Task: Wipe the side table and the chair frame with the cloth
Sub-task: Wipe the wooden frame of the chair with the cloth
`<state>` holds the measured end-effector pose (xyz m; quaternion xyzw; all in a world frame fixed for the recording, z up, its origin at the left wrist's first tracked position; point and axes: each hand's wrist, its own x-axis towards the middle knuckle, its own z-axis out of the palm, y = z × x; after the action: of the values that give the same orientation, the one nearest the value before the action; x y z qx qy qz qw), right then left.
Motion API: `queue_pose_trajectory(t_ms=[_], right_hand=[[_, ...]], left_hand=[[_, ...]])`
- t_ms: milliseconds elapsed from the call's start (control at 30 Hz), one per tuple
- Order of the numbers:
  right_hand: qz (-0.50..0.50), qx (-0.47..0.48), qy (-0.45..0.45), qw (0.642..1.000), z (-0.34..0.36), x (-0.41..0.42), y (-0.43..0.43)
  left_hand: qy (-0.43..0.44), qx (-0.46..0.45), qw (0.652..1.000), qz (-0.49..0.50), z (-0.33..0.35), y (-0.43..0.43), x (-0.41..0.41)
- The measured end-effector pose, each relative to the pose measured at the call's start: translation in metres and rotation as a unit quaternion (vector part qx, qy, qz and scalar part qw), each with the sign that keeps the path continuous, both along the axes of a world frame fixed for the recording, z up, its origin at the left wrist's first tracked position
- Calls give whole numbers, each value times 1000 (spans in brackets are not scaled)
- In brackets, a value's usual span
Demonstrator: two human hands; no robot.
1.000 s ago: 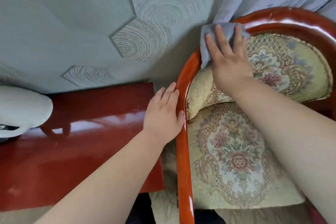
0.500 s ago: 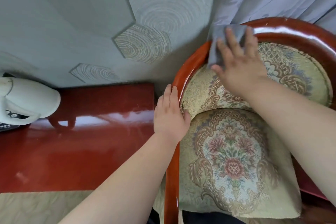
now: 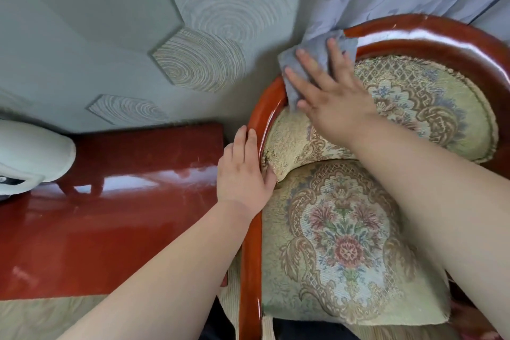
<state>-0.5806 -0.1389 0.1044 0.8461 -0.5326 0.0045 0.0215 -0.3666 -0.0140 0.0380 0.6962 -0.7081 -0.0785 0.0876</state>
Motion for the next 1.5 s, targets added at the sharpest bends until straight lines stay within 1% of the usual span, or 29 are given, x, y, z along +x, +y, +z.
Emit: queue_pose_trajectory(t_ms=[67, 100, 167, 200, 267, 367, 433, 500, 567, 633, 700, 733, 800, 867, 967, 1033, 1100, 1133, 1167, 1233, 1333, 1433, 1500], right_hand=[[-100, 7, -43, 994, 17, -21, -12], [-126, 5, -53, 991, 21, -23, -14], [-143, 1, -54, 988, 21, -13, -14], [-136, -2, -58, 989, 16, -3, -13], [-73, -5, -57, 996, 5, 20, -4], [74, -3, -22, 997, -14, 44, 14], [112, -9, -11, 994, -21, 45, 19], [114, -32, -16, 993, -18, 38, 15], [76, -48, -15, 996, -8, 21, 3], [-23, -54, -11, 998, 4, 0, -10], [-128, -59, -31, 989, 16, -20, -17], [-160, -56, -46, 984, 19, -24, -19], [-184, -36, -60, 980, 21, -21, -19], [-170, -38, -56, 983, 16, -7, -16], [-79, -51, -24, 995, 8, 16, -5], [-31, -27, -35, 999, 5, 23, 2], [-6, -15, -49, 999, 8, 15, 1], [-12, -22, -51, 998, 11, 5, -2], [-35, -30, -51, 998, 13, -8, -8], [-115, -39, -62, 991, 17, -42, -21], [-244, -47, -73, 966, 22, -100, -25], [-342, -32, -110, 933, 15, -140, -16], [-363, -24, -120, 924, 11, -136, -13]], left_hand=[[-16, 17, 1000, -9, 2, 1, -1], [-21, 23, 999, -12, 3, 2, -1], [-24, 26, 999, -13, 4, 2, 0], [-25, 29, 999, -14, 4, 2, 1], [-26, 25, 999, -20, 3, 1, 3], [-19, 14, 999, -34, 1, 0, 6], [-13, 14, 999, -40, 2, 0, 9], [-7, 12, 999, -45, 4, -2, 10], [-7, 10, 999, -50, 5, -4, 11], [-10, 8, 999, -51, 7, -5, 13], [-10, 10, 998, -56, 8, -6, 15], [-13, 9, 998, -54, 10, -7, 15], [-22, 9, 998, -53, 15, -11, 15], [-6, -2, 999, -53, 24, -22, 9], [65, -42, 995, -70, 45, -51, -6], [104, -65, 988, -98, 59, -72, -17], [115, -76, 984, -117, 72, -89, -28], [110, -78, 982, -130, 78, -97, -35], [99, -79, 981, -149, 84, -105, -43], [62, -83, 975, -198, 95, -124, -60], [-9, -79, 965, -250, 108, -152, -86], [-43, -100, 964, -244, 106, -159, -102], [-60, -115, 967, -218, 99, -151, -108]])
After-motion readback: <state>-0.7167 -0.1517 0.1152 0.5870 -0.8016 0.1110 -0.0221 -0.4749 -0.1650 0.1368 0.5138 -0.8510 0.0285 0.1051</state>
